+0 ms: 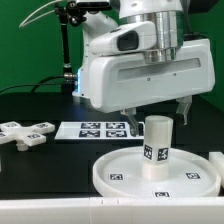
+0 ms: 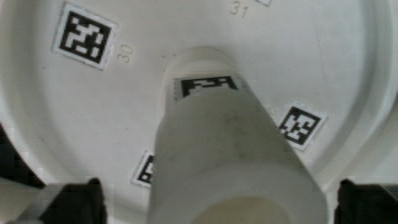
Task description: Assemble round table
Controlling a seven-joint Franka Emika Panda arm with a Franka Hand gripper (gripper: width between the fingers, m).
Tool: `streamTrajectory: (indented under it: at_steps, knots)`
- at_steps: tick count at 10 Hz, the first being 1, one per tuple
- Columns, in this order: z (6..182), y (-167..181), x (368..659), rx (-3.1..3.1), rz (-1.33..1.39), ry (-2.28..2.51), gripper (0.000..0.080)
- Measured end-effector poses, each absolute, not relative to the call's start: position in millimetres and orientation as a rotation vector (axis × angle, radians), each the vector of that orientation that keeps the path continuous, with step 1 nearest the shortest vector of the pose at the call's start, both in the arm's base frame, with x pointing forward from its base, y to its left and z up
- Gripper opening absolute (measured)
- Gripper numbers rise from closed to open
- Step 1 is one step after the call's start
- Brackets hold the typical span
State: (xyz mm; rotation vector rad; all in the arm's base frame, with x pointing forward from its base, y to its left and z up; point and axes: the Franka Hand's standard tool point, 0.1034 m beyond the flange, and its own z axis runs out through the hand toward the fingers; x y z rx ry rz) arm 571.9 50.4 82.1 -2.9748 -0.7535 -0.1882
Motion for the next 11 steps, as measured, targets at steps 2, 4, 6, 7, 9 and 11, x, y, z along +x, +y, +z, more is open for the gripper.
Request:
streamTrajectory:
  at_steps: [2, 4, 6, 7, 9, 11]
  knots:
    - [81.9, 53.7, 572.1, -2.894, -0.206, -1.118, 0.0649]
    - [82.0, 57.0, 572.0, -2.827, -0.2, -1.331, 0.0649]
    - [82.5, 57.0, 572.9, -2.738, -0.188, -1.562, 0.0649]
    - [81.8, 57.8, 572.6, -2.682, -0.174, -1.681, 0.0649]
    - [79.4, 58.8, 570.3, -2.607, -0.165, -1.827, 0.0649]
    - [78.5, 57.3, 569.5, -2.502, -0.147, -1.995, 0.0649]
